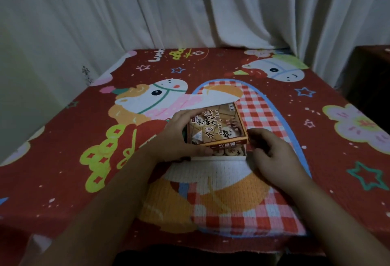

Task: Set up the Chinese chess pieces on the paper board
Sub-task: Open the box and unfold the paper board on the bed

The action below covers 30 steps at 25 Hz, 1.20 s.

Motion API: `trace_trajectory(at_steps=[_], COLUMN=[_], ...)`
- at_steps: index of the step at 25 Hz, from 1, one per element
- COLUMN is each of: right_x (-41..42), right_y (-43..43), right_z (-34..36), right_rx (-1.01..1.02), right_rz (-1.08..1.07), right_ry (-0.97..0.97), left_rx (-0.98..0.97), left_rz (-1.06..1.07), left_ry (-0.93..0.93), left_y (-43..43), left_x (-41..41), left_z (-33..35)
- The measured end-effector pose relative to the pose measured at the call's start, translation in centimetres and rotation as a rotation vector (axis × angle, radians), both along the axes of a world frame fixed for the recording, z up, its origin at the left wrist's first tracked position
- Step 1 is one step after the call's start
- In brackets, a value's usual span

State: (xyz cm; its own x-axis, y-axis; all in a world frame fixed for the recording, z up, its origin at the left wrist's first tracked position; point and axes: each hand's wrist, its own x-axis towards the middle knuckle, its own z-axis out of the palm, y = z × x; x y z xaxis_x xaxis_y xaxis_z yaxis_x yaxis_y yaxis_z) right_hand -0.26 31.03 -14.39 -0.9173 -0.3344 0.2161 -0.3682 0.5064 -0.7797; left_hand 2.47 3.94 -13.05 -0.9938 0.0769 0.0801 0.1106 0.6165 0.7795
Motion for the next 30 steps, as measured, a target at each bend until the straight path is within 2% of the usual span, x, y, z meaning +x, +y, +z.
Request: trace_trajectory(at_steps=[2, 5, 10, 18, 25, 28, 30], right_x=[-0.1, -0.1, -0.2, -0.1, -0.3, -0.3, -0.4], right_y=[0.0, -0.1, -0.1, -0.3, -0.2, -0.2, -0.2], right_z=[-0.2, -0.3, -0.5, -0.5, -0.7, -0.7, -0.8], right_rx=[0.007, 0.041, 0.067, 0.098, 0.119, 0.134, 0.138], right_rz=[-0.004, -0.016, -0.021, -0.019, -0.011, -0.002, 0.000], right_ry=[0.002, 0.038, 0.087, 0.104, 0.114, 0.119, 0.125], left_rx=[0.058, 0.022, 0.092, -0.116, -0.491, -0.484, -0.461], left_rz=[0.049, 0.177, 0.360, 0.527, 0.675, 0.674, 0.688], left_ry=[0.022, 0.033, 0.015, 0.031, -0.107, -0.193, -0.162], left_y=[-0.5, -2.3, -6.5, -11.6, -13.5, -13.3, -13.1], left_x=[0.3, 0.7, 2.5, 5.0, 5.8, 5.9, 5.9], left_z=[0.5, 1.0, 0.2, -0.8, -1.3, -1.2, -1.0])
